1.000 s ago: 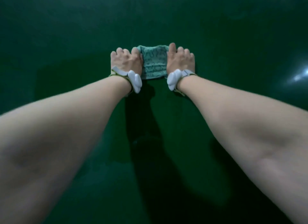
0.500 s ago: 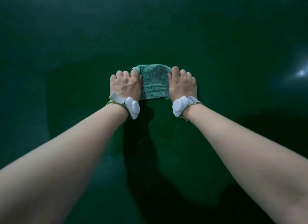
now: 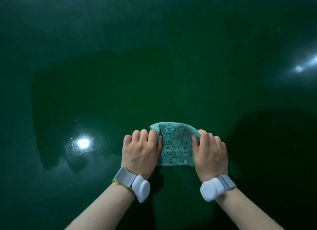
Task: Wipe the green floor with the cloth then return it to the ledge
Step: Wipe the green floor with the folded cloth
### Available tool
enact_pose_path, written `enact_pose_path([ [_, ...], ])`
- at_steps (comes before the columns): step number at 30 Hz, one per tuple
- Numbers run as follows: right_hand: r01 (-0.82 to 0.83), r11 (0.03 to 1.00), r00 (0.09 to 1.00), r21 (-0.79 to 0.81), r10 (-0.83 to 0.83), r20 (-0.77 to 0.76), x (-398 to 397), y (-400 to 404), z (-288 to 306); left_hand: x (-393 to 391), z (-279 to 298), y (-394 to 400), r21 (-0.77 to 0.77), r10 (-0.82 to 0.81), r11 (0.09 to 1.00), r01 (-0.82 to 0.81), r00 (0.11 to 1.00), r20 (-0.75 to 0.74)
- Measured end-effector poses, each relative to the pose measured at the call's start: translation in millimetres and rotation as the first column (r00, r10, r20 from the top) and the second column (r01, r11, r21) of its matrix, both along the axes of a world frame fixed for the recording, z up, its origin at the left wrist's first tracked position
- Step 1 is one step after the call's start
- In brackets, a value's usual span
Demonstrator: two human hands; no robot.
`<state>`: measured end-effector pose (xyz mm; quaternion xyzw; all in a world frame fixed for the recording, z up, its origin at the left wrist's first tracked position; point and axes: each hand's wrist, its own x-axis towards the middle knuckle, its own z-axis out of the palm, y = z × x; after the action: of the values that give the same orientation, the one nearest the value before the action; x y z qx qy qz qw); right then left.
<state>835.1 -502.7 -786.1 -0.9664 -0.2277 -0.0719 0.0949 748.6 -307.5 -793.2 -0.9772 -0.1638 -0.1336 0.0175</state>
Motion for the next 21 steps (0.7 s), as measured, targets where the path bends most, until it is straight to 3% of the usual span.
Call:
enact_pose_path([
  [9, 0.128, 0.991, 0.990, 0.040, -0.130, 0.056, 86.9, 47.3, -2.1, 102.2, -1.6, 34.8, 0.017, 0.059, 0.998, -0.060, 0.996, 0.067],
  [14, 0.095, 0.995, 0.990, -0.017, -0.092, 0.108, 178.7, 104.1, -1.9, 185.7, 4.7, 76.0, 0.099, 0.036, 0.994, -0.035, 0.999, -0.001],
  [17, 0.030, 0.995, 0.996, -0.100, -0.021, 0.087, 219.5, 135.0, -0.3, 220.3, 5.8, 105.4, 0.039, 0.031, 0.999, -0.027, 0.993, -0.115],
  [21, -0.001, 0.986, 0.999, -0.169, 0.009, 0.047, 243.1, 158.7, 1.9, 229.6, 1.3, 120.7, 0.041, 0.091, 0.995, -0.087, 0.992, -0.093],
])
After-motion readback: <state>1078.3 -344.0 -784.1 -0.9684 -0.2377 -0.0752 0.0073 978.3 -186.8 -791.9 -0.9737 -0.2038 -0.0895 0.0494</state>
